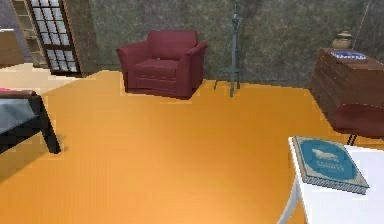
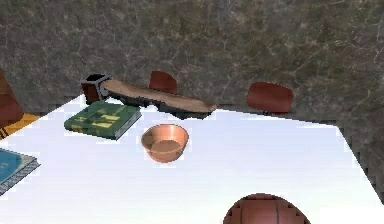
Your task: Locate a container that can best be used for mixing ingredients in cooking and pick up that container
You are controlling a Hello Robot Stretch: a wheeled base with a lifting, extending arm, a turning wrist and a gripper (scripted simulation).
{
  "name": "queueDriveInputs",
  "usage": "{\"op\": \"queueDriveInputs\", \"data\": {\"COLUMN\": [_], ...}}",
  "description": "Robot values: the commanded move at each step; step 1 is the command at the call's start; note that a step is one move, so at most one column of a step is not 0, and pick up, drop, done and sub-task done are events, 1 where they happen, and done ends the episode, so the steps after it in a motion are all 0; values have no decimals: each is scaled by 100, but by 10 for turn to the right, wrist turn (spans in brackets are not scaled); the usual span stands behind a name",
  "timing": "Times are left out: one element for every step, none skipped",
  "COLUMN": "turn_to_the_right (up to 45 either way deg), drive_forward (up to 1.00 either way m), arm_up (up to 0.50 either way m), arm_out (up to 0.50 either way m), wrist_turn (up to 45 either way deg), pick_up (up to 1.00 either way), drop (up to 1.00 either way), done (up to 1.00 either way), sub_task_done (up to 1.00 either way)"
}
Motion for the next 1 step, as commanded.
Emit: {"op": "queueDriveInputs", "data": {"turn_to_the_right": [0], "drive_forward": [0], "arm_up": [50], "arm_out": [0], "wrist_turn": [0], "pick_up": [0], "drop": [0], "done": [0], "sub_task_done": [0]}}
